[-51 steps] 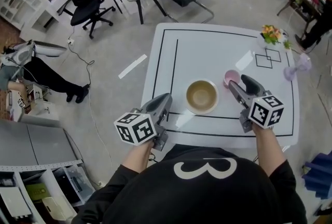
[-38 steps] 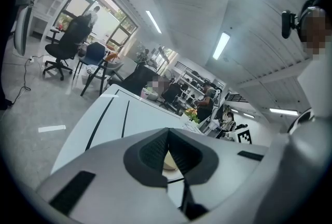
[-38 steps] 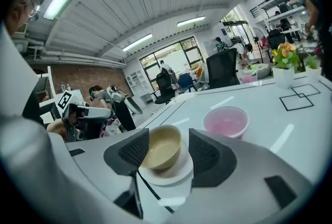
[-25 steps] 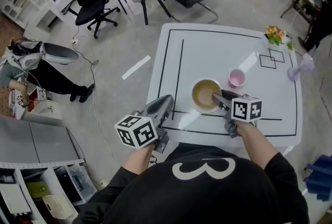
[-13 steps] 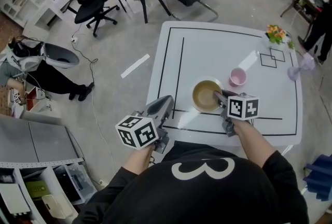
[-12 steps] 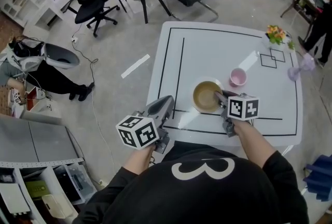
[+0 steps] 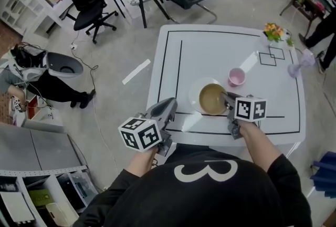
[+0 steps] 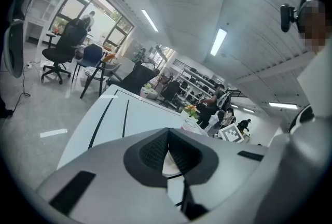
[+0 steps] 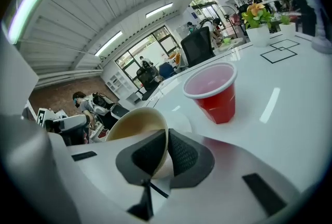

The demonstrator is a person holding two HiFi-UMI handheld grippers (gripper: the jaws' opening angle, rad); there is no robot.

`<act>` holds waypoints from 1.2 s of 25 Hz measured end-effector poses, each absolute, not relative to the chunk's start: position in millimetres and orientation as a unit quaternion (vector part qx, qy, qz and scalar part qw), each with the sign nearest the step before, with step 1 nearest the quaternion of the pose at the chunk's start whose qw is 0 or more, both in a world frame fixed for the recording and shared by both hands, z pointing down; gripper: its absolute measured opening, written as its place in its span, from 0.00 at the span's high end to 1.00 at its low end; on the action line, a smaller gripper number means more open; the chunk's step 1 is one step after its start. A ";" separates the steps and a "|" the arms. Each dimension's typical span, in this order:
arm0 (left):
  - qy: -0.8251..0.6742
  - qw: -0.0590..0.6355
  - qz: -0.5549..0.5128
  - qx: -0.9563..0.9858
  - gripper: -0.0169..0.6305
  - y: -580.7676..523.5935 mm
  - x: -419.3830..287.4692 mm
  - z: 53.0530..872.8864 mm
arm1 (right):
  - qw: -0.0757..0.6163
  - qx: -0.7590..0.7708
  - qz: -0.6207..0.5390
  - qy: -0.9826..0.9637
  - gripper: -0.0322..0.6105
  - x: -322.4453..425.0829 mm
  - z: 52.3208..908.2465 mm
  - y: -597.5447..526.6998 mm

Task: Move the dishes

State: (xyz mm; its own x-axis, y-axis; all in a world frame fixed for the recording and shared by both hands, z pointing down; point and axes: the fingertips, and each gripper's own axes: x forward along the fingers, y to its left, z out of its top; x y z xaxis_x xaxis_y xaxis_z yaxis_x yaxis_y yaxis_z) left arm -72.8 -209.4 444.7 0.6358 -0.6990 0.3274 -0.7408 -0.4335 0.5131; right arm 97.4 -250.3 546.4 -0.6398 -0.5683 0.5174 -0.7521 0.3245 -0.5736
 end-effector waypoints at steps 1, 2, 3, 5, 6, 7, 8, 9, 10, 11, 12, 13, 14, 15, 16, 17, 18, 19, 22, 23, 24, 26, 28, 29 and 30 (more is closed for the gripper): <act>-0.424 0.321 0.034 0.846 0.97 -209.5 -70.8 446.0 | 0.107 0.412 0.412 -0.806 0.91 100.8 543.6 -248.8; -0.422 0.322 0.036 0.847 0.97 -209.4 -68.4 447.7 | 0.104 0.414 0.410 -0.806 0.91 104.3 540.9 -247.0; -0.420 0.324 0.038 0.847 0.97 -209.0 -65.6 449.5 | 0.101 0.417 0.408 -0.806 0.91 108.0 538.1 -244.7; -0.412 0.327 0.041 0.849 0.97 -207.8 -58.0 452.3 | 0.097 0.422 0.403 -0.806 0.91 116.8 531.9 -239.0; -0.408 0.328 0.042 0.851 0.97 -207.2 -53.5 452.6 | 0.094 0.425 0.401 -0.806 0.91 122.0 528.3 -236.1; -0.404 0.329 0.043 0.853 0.97 -206.8 -49.0 452.0 | 0.092 0.428 0.397 -0.807 0.91 127.3 524.5 -233.7; -0.400 0.329 0.043 0.854 0.97 -206.6 -44.7 450.9 | 0.091 0.430 0.394 -0.807 0.91 132.4 520.9 -231.4; -0.397 0.328 0.044 0.856 0.97 -206.6 -40.7 449.7 | 0.091 0.432 0.390 -0.808 0.91 137.6 517.9 -229.1; -0.394 0.326 0.045 0.858 0.97 -206.7 -36.7 449.1 | 0.091 0.434 0.388 -0.808 0.91 143.3 515.9 -226.5; -0.390 0.325 0.048 0.860 0.97 -206.7 -32.5 449.3 | 0.090 0.437 0.386 -0.807 0.91 149.7 514.6 -223.8; -0.387 0.325 0.051 0.862 0.97 -206.7 -28.2 450.0 | 0.088 0.441 0.387 -0.805 0.91 156.5 514.0 -221.3; -0.384 0.324 0.055 0.863 0.97 -206.8 -24.1 450.7 | 0.084 0.444 0.389 -0.803 0.91 163.0 513.5 -219.1; -0.381 0.323 0.058 0.864 0.97 -206.8 -20.3 451.1 | 0.080 0.448 0.390 -0.801 0.91 169.0 512.8 -217.4; -0.379 0.323 0.060 0.865 0.97 -206.8 -16.6 451.0 | 0.078 0.452 0.390 -0.799 0.91 174.6 511.9 -215.9; -0.376 0.322 0.062 0.867 0.97 -206.6 -12.9 450.5 | 0.076 0.457 0.389 -0.796 0.91 180.3 511.1 -214.8; -0.372 0.321 0.064 0.868 0.97 -206.4 -9.3 449.7 | 0.075 0.463 0.388 -0.794 0.91 186.1 510.9 -213.7; -0.369 0.320 0.066 0.870 0.97 -206.3 -5.9 448.9 | 0.074 0.468 0.389 -0.790 0.91 191.9 511.2 -212.6; -0.366 0.319 0.067 0.872 0.97 -206.2 -2.8 448.0 | 0.072 0.473 0.391 -0.786 0.91 197.5 512.2 -211.4; -0.361 0.315 0.071 0.875 0.97 -207.4 3.6 445.5 | 0.068 0.488 0.398 -0.774 0.91 213.4 516.7 -208.0; -0.360 0.315 0.071 0.876 0.97 -208.3 5.2 444.7 | 0.070 0.493 0.397 -0.771 0.90 218.4 518.3 -207.6; -0.358 0.314 0.071 0.876 0.97 -209.3 6.8 444.2 | 0.073 0.499 0.396 -0.768 0.90 223.4 520.1 -207.5; -0.355 0.314 0.072 0.878 0.97 -210.2 10.9 444.4 | 0.080 0.510 0.394 -0.761 0.90 233.1 525.3 -207.3; -0.350 0.315 0.075 0.879 0.97 -209.7 15.4 446.0 | 0.089 0.519 0.395 -0.753 0.90 242.1 533.1 -206.0; -0.347 0.316 0.077 0.880 0.97 -209.5 17.5 446.4 | 0.095 0.523 0.396 -0.749 0.90 245.9 537.0 -205.2; -0.345 0.316 0.077 0.881 0.97 -209.7 19.6 446.2 | 0.100 0.526 0.397 -0.745 0.90 249.4 540.5 -204.8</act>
State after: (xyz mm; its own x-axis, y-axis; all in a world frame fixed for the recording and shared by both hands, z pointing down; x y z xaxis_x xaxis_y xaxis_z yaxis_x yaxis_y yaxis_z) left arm 19.6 -209.7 446.2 0.7505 -0.5580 0.3540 -0.6558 -0.5630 0.5029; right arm 249.4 -204.8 540.5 -0.4257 -0.7050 0.5672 -0.8638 0.1300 -0.4867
